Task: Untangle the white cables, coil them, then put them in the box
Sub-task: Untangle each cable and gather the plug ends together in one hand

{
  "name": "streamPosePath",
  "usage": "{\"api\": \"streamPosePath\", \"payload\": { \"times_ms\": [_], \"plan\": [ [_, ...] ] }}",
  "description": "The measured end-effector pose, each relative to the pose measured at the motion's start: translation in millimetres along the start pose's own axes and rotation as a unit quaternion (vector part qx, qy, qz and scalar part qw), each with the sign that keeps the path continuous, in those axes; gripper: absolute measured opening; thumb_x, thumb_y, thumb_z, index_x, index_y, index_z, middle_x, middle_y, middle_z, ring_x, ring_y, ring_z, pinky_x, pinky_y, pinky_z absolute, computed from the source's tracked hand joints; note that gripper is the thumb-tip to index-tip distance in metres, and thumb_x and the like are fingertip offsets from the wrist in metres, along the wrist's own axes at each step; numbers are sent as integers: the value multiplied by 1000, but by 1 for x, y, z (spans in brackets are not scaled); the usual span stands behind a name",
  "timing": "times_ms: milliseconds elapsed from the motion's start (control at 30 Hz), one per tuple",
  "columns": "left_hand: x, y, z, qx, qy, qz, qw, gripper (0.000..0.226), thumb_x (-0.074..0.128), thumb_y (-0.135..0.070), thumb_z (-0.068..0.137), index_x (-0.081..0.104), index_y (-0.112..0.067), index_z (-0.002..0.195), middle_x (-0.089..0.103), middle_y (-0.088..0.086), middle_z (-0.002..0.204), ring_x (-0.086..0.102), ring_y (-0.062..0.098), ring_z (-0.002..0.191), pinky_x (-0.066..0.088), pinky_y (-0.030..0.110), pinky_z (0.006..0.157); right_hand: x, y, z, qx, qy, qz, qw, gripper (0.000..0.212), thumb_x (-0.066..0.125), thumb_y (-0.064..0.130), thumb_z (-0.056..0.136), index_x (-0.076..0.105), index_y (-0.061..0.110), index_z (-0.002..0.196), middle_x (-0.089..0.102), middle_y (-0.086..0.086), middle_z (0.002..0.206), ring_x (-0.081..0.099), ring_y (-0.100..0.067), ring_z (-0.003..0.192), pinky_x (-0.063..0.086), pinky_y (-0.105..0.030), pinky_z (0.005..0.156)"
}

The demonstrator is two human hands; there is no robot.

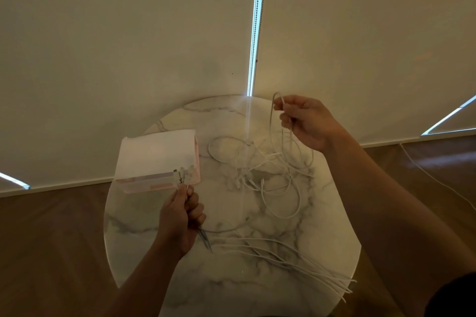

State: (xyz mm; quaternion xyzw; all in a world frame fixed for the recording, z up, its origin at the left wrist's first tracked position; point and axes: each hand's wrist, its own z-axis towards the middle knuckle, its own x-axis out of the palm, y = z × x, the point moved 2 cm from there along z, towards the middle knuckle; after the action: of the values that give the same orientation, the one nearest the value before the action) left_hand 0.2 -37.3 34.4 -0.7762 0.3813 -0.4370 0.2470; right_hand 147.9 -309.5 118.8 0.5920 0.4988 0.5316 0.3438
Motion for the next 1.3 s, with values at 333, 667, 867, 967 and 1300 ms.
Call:
{"api": "streamPosePath", "payload": {
  "times_ms": [333, 667, 867, 967, 1300],
  "plan": [
    [-2, 2, 2, -5, 2, -3, 1000, 36, 30, -29, 105, 38, -17, 72, 22, -6, 52, 17, 5, 37, 13, 24, 39, 0, -5, -9, -23, 20, -38, 999, 24, 44, 7, 101, 65, 6, 111, 54, -3, 64, 46, -15, 57, 44, -26, 58],
    [-7, -4, 4, 2, 1, -18, 1000, 37, 29, -29, 105, 39, -17, 72, 23, -7, 51, 18, 5, 37, 13, 24, 41, -55, -66, -34, 110, -209, -166, 957, 14, 57, 5, 93, 65, 0, 83, 70, -29, 89, 69, -33, 77, 57, -52, 83],
    [-8, -8, 5, 15, -18, -20, 1000, 37, 28, -28, 106, 40, -17, 72, 25, -7, 49, 19, 5, 35, 17, 20, 38, -83, -122, -88, 151, -369, -484, 779, 32, 60, 18, 89, 59, 2, 117, 58, -21, 117, 60, -34, 100, 45, -31, 77],
    [-1, -7, 6, 21, -15, -14, 1000, 37, 28, -28, 106, 40, -17, 73, 26, -7, 49, 19, 6, 36, 18, 19, 38, -3, -118, -103, -71, -214, -489, 843, 13, 60, 11, 89, 68, 11, 99, 66, -9, 94, 58, -18, 78, 47, -29, 68],
    [6, -16, 1, 61, -22, -5, 998, 37, 30, -30, 106, 44, -16, 74, 27, -6, 51, 19, 7, 39, 20, 20, 37, 108, -155, -136, -161, 146, -448, 867, 13, 68, 21, 87, 74, 13, 94, 71, -1, 83, 62, -8, 71, 51, -22, 69]
  ]
}}
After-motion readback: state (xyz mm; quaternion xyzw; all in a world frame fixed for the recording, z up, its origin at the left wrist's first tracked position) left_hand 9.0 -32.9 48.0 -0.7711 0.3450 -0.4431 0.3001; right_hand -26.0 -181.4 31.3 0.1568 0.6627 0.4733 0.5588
